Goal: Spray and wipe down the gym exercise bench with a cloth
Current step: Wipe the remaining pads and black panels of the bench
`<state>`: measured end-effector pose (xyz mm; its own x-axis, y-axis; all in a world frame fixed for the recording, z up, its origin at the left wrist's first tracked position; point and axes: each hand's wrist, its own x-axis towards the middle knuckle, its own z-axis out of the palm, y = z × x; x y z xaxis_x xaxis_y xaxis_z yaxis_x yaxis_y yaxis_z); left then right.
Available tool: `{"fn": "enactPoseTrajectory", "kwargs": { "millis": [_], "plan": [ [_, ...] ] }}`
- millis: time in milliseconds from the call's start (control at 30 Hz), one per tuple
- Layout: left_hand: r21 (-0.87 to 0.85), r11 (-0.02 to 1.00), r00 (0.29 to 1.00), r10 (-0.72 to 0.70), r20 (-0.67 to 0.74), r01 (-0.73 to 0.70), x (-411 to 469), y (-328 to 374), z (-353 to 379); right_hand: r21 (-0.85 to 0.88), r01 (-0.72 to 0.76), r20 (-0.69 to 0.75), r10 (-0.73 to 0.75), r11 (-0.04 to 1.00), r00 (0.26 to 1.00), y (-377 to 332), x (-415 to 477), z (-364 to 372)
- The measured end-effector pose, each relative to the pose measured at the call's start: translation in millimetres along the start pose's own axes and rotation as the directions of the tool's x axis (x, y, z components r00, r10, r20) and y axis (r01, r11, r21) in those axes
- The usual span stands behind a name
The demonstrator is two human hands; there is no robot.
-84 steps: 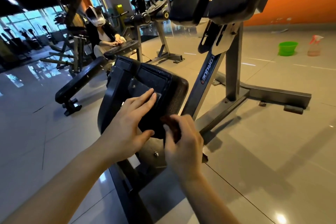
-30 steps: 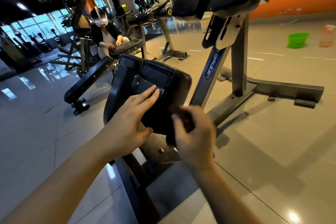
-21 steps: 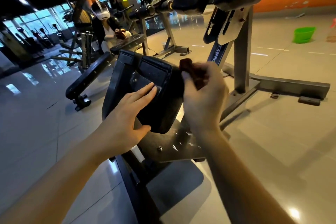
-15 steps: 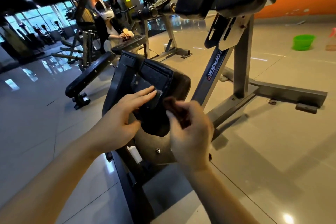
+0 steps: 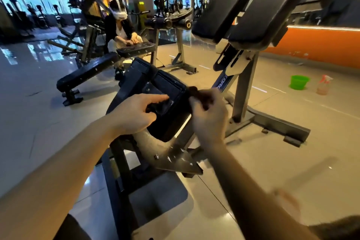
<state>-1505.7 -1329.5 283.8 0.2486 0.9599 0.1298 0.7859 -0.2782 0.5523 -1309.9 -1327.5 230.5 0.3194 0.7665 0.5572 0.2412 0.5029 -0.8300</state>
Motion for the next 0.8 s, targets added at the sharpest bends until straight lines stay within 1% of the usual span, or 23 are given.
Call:
{"fn": "enactPoseTrajectory", "kwargs": {
  "millis": [67,133,167,200,233,267,300,367,433,467,500,567,600,633,667,700,733,767,800],
  "plan": [
    [-0.039,0.999,1.0,0.004,0.018,-0.004,1.8,-4.4,0.0,-0.057,0.083,0.176,-0.072,0.995,0.982,14.4,-37.3,13.0],
    [-0.126,0.992,0.999,-0.023,0.049,0.029,3.7,-8.7,-3.0,-0.079,0.107,0.409,-0.066,0.991,0.91,26.7,-76.8,18.0],
    [-0.175,0.983,0.997,-0.05,0.062,0.06,2.7,-9.8,-4.6,-0.078,0.088,0.485,-0.04,0.993,0.873,29.5,-89.6,15.2],
    [-0.215,0.973,0.996,-0.07,0.062,0.081,2.7,-11.0,-6.1,-0.062,0.051,0.514,-0.012,0.997,0.858,31.4,-92.5,10.3],
    [-0.244,0.966,0.996,-0.077,0.053,0.088,2.8,-12.0,-7.3,-0.031,0.025,0.511,-0.006,0.999,0.86,31.9,-85.8,5.0],
    [-0.268,0.959,0.996,-0.079,0.049,0.089,2.5,-12.6,-7.9,-0.002,0.038,0.499,-0.032,0.999,0.866,31.5,-72.7,0.5],
    [-0.286,0.953,0.995,-0.082,0.053,0.094,1.7,-12.8,-8.0,0.011,0.094,0.494,-0.088,0.995,0.865,29.4,-56.6,-2.7],
    [-0.311,0.944,0.993,-0.094,0.07,0.111,0.5,-13.2,-6.2,-0.042,0.294,0.497,-0.236,0.955,0.835,22.8,-20.8,-7.2],
    [-0.336,0.933,0.992,-0.119,0.047,0.128,-0.5,-13.4,-2.5,-0.192,0.511,0.481,-0.373,0.838,0.793,19.9,17.4,-12.5],
    [-0.345,0.929,0.991,-0.128,0.032,0.131,-0.6,-12.6,-0.5,-0.256,0.555,0.44,-0.416,0.791,0.796,21.4,39.0,-16.9],
    [-0.342,0.93,0.991,-0.134,0.015,0.131,-1.0,-11.5,1.7,-0.299,0.542,0.37,-0.428,0.786,0.825,22.1,61.2,-22.8],
    [-0.336,0.933,0.988,-0.148,-0.034,0.128,0.7,-7.0,6.2,-0.301,0.415,0.23,-0.357,0.858,0.905,19.6,102.2,-36.0],
    [-0.336,0.933,0.985,-0.16,-0.064,0.13,1.9,-3.9,8.6,-0.273,0.347,0.21,-0.296,0.897,0.932,16.3,117.3,-41.2],
    [-0.324,0.937,0.98,-0.171,-0.098,0.131,3.5,-0.2,11.1,-0.234,0.293,0.222,-0.242,0.927,0.944,12.4,129.2,-45.6],
    [-0.303,0.944,0.974,-0.182,-0.137,0.134,5.5,3.5,14.7,-0.173,0.248,0.269,-0.196,0.953,0.943,9.3,137.8,-49.4],
    [-0.262,0.954,0.964,-0.194,-0.18,0.143,7.2,6.7,18.7,-0.086,0.202,0.355,-0.159,0.976,0.921,6.1,143.6,-52.8],
    [-0.209,0.965,0.952,-0.205,-0.226,0.158,8.7,10.6,22.9,0.009,0.141,0.482,-0.128,0.99,0.867,2.3,146.8,-55.5],
    [-0.153,0.972,0.94,-0.213,-0.267,0.177,9.6,15.2,27.2,0.062,0.086,0.625,-0.105,0.994,0.773,0.9,148.0,-56.7],
    [-0.104,0.977,0.93,-0.211,-0.302,0.188,11.1,20.8,31.5,0.052,0.089,0.75,-0.098,0.995,0.655,1.3,148.8,-55.5]
  ]
}}
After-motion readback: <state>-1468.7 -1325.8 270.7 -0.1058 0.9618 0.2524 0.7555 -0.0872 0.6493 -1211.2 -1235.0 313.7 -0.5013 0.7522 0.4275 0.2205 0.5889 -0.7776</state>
